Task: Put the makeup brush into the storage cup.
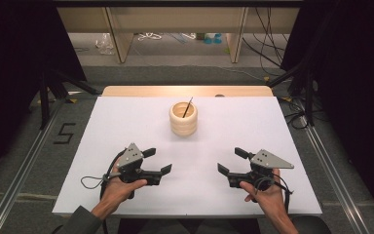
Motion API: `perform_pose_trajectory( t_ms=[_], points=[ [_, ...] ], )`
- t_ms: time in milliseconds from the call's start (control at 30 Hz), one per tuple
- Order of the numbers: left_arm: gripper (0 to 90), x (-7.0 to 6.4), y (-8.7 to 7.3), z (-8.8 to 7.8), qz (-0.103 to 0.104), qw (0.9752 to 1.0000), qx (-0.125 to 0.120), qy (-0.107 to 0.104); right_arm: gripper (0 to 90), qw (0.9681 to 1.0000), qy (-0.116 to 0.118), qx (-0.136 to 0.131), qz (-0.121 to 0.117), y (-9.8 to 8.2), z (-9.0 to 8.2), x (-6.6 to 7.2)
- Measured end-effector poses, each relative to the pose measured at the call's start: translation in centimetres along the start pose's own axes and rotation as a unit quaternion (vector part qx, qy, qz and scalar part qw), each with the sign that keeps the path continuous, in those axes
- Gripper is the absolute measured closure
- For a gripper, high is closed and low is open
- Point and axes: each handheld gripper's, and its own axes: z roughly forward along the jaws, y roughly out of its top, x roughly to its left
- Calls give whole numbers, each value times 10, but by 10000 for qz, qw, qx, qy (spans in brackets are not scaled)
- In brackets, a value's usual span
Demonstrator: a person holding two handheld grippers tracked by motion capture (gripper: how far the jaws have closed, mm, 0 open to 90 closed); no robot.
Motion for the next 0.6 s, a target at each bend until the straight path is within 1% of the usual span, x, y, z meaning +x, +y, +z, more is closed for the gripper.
perform_pose_trajectory(
  t_ms=[33, 600],
  points=[
    [157, 0, 0, 0, -2, 10000, -6, 0, 155, 10000, -19, 30, -4, 0, -1, 0],
    [157, 0, 0, 0, -9, 10000, -20, -3, 155, 10000, -27, 40, -15, 0, -1, 0]
  ],
)
